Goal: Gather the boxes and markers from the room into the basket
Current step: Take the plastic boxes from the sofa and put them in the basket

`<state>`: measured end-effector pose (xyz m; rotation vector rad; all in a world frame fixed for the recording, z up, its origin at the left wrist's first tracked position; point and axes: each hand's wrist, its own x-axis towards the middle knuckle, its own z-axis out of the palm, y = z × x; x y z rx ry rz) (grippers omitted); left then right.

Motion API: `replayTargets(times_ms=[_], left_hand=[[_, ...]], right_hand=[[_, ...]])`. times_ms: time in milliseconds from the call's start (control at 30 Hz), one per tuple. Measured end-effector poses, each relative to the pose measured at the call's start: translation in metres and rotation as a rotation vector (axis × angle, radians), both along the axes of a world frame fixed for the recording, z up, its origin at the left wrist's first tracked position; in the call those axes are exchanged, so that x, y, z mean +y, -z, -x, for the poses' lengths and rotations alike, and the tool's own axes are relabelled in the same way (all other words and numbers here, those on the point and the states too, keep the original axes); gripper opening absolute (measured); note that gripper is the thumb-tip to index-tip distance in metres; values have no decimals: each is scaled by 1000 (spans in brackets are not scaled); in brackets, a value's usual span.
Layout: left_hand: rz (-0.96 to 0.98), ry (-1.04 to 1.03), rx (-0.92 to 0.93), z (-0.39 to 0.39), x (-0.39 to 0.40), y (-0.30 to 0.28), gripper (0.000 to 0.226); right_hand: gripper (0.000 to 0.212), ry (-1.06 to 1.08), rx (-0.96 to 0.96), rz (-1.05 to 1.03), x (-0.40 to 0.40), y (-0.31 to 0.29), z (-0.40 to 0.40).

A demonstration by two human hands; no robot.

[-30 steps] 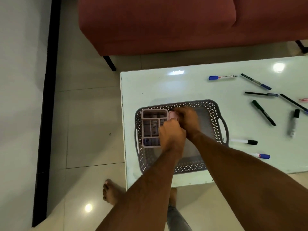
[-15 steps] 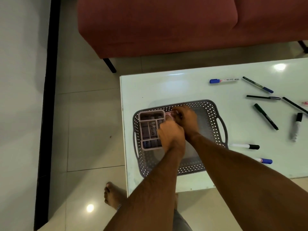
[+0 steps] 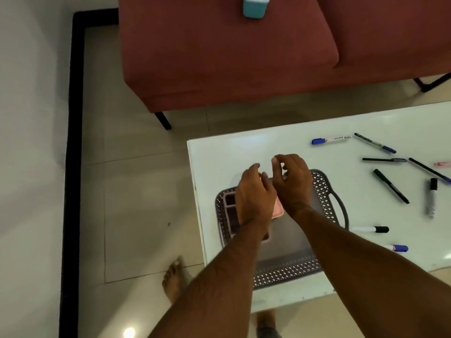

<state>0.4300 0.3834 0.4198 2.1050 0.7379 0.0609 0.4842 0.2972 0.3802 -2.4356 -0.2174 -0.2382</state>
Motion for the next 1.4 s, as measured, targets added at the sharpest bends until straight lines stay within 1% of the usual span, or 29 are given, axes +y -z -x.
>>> replayTargets(times_ms=[67, 167, 300, 433, 567, 733, 867, 933, 1033, 1200, 1300, 1400], left_hand=[[56, 64, -56, -11, 33, 1, 40], [135, 159, -121, -25, 89, -1, 44], [206, 182, -124, -43, 162, -6, 50], [196, 207, -117, -68, 225, -15, 55], [197, 204, -117, -97, 265, -30, 59], [192, 260, -134, -155, 292, -59, 60], [149, 296, -176, -228, 308, -78, 60], [144, 313, -183, -271, 315, -81, 60], [148, 340, -182, -333, 324, -75, 61], [176, 366, -130, -429, 322, -51, 61], [196, 377, -135, -473, 321, -38, 60], [202, 411, -101, -508, 319, -24, 60]], right_hand=[[22, -4, 12, -54, 24, -10, -6], [32, -37, 135, -170, 66, -21, -13], [42, 66, 301, -353, 123, -34, -24], [49, 91, 305, -376, 169, -48, -43], [56, 83, 269, -380, 198, -66, -75], [53, 104, 213, -367, 220, -96, -128], [54, 117, 180, -367, 231, -116, -188], [54, 138, 185, -375, 234, -116, -227], [56, 175, 209, -395, 240, -108, -284], [62, 290, 256, -400, 247, -84, -369], [62, 344, 266, -400, 252, -68, -406], [65, 399, 256, -426, 257, -53, -433]])
